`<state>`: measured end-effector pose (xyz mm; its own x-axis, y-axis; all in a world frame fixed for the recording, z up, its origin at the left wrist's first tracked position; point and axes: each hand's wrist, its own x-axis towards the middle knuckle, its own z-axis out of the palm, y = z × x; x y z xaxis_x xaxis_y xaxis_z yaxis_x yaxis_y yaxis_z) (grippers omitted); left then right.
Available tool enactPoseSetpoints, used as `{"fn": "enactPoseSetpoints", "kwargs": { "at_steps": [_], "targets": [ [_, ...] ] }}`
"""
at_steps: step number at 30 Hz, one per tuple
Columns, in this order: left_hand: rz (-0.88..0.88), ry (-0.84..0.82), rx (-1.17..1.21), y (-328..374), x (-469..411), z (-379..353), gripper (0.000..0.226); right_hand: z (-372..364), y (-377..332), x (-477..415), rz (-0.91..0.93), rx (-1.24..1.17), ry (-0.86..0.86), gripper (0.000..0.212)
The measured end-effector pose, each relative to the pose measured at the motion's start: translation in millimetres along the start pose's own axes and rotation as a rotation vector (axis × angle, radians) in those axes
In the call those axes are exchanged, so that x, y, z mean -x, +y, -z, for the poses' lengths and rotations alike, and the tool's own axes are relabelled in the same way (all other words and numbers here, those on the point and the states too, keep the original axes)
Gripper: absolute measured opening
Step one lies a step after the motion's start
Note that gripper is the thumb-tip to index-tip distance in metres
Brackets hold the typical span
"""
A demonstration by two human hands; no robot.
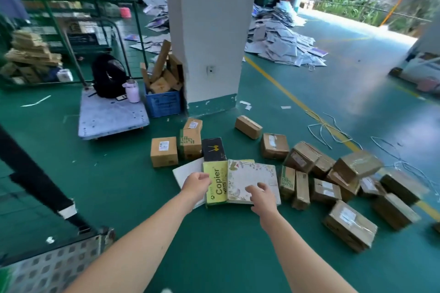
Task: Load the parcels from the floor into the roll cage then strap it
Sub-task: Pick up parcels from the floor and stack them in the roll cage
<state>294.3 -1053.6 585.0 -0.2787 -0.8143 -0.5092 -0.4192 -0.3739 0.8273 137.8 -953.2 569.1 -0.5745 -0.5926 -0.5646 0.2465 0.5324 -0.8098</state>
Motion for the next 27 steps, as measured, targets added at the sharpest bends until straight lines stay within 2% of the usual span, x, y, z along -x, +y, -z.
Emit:
{"fn": "enactPoseSetpoints", "kwargs": {
  "at_steps": [8, 17, 27],
  "targets": [
    [0.051, -0.078, -0.077, 38.9, -119.4, -16.1, 0.035, -14.9, -44.4, -95.4, -0.049, -0.054, 0.044, 0.061],
    [0.034, -0.198, -0.169, 123.6, -267.8, -24.8, 0.035, -36.7, -120.2, -205.2, -0.087, -0.124, 0.143, 0.063],
    [0.057, -0.344, -0.384, 161.3, -359.1, -87.4, 0.035, -11.7, -130.3, -278.0, -0.216, -0.236, 0.297, 0.064]
  ]
}}
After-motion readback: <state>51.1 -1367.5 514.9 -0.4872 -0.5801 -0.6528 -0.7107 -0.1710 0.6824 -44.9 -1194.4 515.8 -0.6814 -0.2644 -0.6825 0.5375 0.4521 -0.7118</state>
